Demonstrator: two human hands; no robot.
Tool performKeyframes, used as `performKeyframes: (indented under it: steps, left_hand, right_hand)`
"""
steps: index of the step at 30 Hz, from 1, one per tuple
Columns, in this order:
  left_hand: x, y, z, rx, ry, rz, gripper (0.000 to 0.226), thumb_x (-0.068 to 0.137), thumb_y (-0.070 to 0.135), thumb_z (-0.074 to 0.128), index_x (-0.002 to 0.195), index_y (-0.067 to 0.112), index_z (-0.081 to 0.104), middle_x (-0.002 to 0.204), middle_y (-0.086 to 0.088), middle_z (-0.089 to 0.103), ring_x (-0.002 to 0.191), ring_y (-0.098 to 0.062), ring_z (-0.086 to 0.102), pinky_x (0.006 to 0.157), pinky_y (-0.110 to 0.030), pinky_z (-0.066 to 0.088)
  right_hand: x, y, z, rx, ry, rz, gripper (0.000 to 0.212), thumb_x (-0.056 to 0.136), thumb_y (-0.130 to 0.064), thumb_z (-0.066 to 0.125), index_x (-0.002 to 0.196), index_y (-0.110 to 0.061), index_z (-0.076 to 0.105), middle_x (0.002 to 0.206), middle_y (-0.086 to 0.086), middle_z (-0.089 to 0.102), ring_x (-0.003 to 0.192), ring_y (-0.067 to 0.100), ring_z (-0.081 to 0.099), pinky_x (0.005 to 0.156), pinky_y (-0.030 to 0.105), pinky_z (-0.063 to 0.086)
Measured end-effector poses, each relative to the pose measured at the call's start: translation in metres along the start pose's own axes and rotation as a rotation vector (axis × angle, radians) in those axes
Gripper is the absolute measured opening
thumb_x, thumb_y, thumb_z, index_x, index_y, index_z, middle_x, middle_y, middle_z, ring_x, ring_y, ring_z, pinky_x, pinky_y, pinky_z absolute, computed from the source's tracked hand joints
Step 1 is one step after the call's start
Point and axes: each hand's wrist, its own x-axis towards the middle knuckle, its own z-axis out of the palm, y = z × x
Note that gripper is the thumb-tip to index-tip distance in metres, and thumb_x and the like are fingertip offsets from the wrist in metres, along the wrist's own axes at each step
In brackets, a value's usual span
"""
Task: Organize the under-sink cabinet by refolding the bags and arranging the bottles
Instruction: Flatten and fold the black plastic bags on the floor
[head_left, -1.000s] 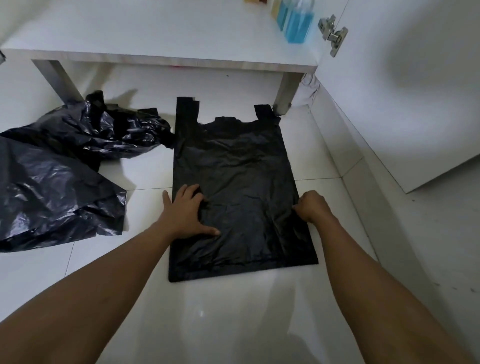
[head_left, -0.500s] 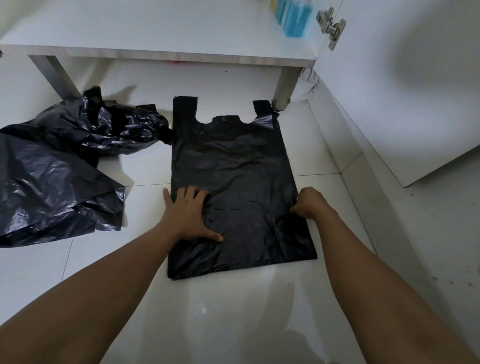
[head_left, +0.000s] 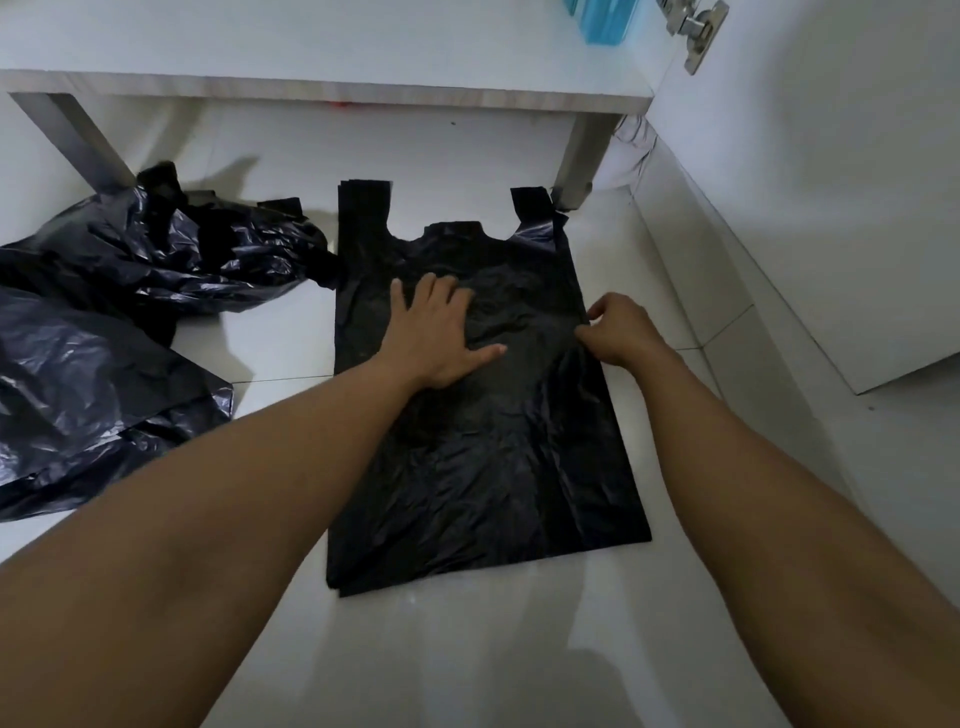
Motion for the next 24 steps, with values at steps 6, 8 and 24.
performKeyframes:
  steps: [6, 8, 24]
  left_hand:
    - [0.062, 0.000, 0.026, 0.026, -0.043, -0.008, 0.097, 0.084, 0.085, 0.029, 0.159, 0.025, 0.015, 0.168, -0.005, 0.010, 0.154, -0.032, -0.004, 0.118, -0.066, -0.007]
    - [0.074, -0.005, 0.040, 0.014, -0.069, -0.008, 0.096, 0.082, 0.087, 0.027, 0.159, 0.031, 0.015, 0.167, -0.003, 0.011, 0.154, -0.034, -0.004, 0.117, -0.067, -0.008]
    - [0.078, -0.018, 0.073, 0.016, 0.023, -0.007, 0.094, 0.080, 0.092, 0.016, 0.158, 0.040, 0.012, 0.168, 0.003, 0.006, 0.154, -0.027, -0.011, 0.119, -0.063, -0.005]
  right_hand:
    - [0.084, -0.044, 0.005, 0.063, 0.033, -0.092, 0.041, 0.089, -0.038, 0.058, 0.127, -0.023, 0.053, 0.129, 0.006, 0.058, 0.120, 0.030, 0.054, 0.106, 0.053, 0.040]
    - [0.110, -0.052, 0.008, 0.090, 0.045, -0.115, 0.047, 0.091, -0.044, 0.055, 0.134, -0.030, 0.044, 0.133, 0.005, 0.056, 0.125, 0.030, 0.049, 0.107, 0.053, 0.038]
    - [0.232, -0.093, 0.009, 0.646, 0.048, -0.130, 0.032, 0.092, 0.004, 0.059, 0.117, -0.012, 0.069, 0.111, 0.003, 0.066, 0.096, 0.014, 0.064, 0.077, 0.020, 0.057]
